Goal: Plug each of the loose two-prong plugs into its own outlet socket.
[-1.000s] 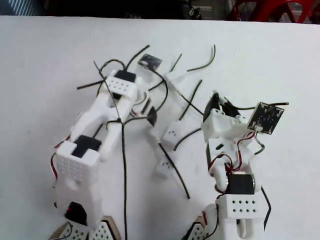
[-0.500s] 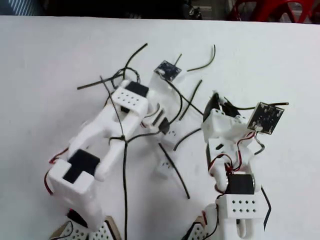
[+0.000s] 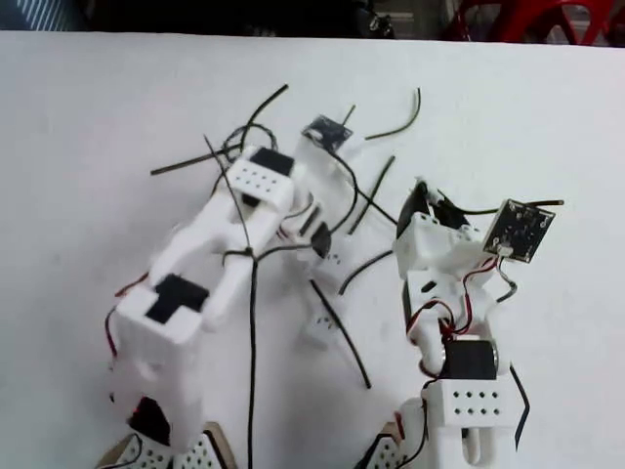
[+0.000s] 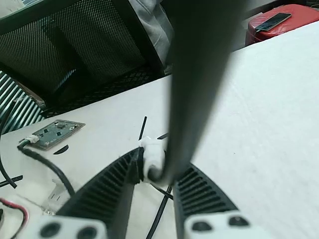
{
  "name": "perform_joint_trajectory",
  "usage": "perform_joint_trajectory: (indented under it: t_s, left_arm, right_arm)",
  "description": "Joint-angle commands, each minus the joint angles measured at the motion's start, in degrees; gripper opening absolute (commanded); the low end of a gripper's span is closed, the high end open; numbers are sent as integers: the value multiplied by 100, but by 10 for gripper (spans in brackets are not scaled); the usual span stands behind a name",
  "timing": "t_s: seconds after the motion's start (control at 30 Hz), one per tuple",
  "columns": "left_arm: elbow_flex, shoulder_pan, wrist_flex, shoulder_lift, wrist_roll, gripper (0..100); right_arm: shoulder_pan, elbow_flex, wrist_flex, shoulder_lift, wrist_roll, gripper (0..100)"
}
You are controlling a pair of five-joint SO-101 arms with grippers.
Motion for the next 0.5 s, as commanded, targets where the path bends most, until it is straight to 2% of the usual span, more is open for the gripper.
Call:
perform_joint_trajectory:
  t_s: [0.0, 0.17, 0.33, 0.47]
  left_arm:
    - [-1354, -541, 624, 945, -334, 294]
    - [-2013, -840, 1090, 1200, -396, 290]
    - [-1987, -813, 1196, 910, -413, 212]
    - [-1987, -796, 1389, 488, -413, 216]
  right_arm:
    - [22, -44, -92, -101, 26, 18]
    - [22, -44, -92, -101, 26, 18]
    - [22, -44, -92, -101, 26, 18]
    - [22, -44, -101, -101, 26, 18]
